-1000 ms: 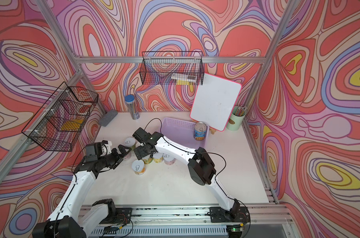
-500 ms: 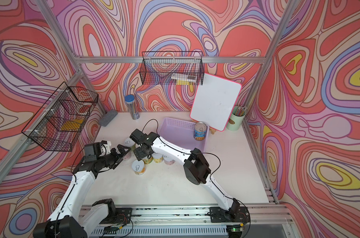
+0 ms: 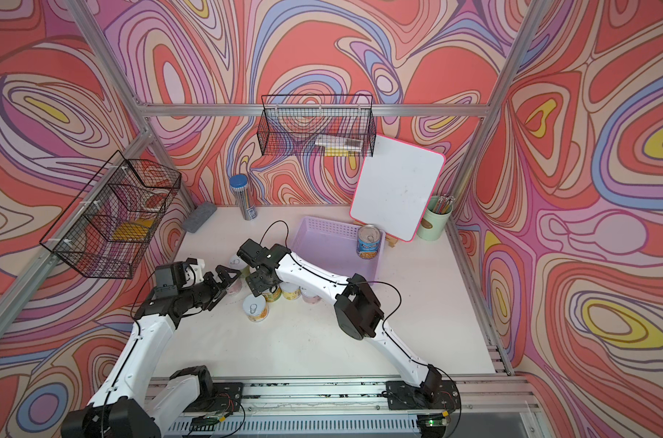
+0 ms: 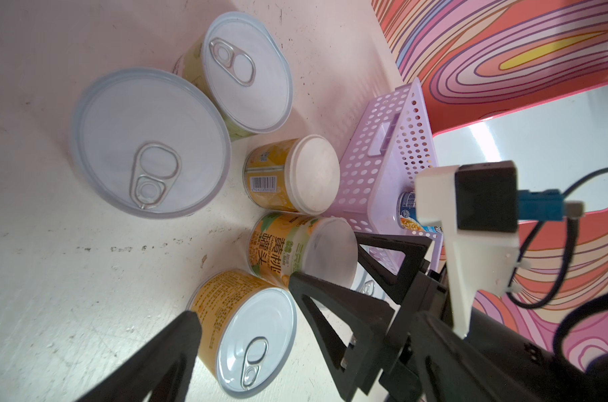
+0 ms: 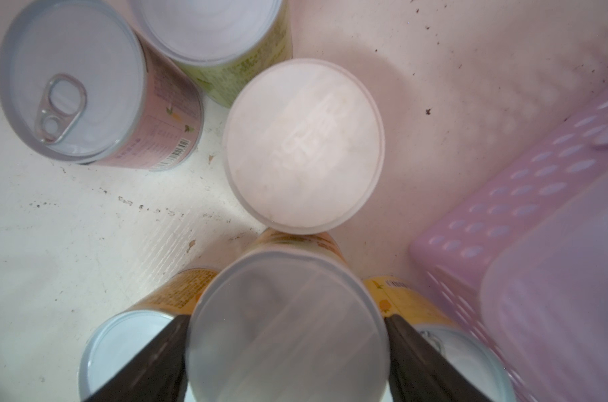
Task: Put the canned food in the basket
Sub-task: Pick up the canned food from the center of the board.
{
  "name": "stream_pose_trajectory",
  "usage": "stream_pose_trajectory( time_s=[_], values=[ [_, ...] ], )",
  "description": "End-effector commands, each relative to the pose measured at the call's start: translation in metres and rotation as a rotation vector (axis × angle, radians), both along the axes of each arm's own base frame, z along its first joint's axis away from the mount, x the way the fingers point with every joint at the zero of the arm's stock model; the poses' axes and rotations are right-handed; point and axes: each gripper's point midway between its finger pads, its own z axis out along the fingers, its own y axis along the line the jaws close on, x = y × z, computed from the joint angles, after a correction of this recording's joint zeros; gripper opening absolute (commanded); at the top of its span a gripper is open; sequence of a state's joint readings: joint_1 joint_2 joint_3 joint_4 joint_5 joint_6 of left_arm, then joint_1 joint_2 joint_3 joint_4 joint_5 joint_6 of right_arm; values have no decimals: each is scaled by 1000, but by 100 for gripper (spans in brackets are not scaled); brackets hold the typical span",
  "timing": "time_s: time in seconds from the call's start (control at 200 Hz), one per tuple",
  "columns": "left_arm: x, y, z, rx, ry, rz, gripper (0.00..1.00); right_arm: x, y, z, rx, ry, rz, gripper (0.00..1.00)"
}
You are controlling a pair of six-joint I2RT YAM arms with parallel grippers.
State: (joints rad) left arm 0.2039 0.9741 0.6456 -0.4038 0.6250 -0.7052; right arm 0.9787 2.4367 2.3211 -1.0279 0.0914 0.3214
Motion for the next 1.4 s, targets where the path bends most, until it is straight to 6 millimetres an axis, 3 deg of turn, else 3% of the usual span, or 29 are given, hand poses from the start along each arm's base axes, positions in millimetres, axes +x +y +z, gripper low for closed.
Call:
stream_pose_trajectory(
  time_s=[0.0,0.33,0.651,0.841,1.117,1.397],
  values=[
    [0,0,-1,-7,-10,-2,99,0,1,-11,-33,-3,8,83],
    [0,-1,-2,-14,-11,-3,99,-1,2,-17,-45,9,14,84],
    [0,-1,-1,-12,-13,-4,99,0,5,-7,-23,0,13,72],
    [-2,0,8,4,-36,-8,99,-1,8,24,35,-30,18,68],
    [0,-2,41,24,-100,-29,99,2,3,86,128,-122,3,62],
    [1,-14,69,30,-158,-72,99,1,-4,122,174,-172,-8,61]
  ],
)
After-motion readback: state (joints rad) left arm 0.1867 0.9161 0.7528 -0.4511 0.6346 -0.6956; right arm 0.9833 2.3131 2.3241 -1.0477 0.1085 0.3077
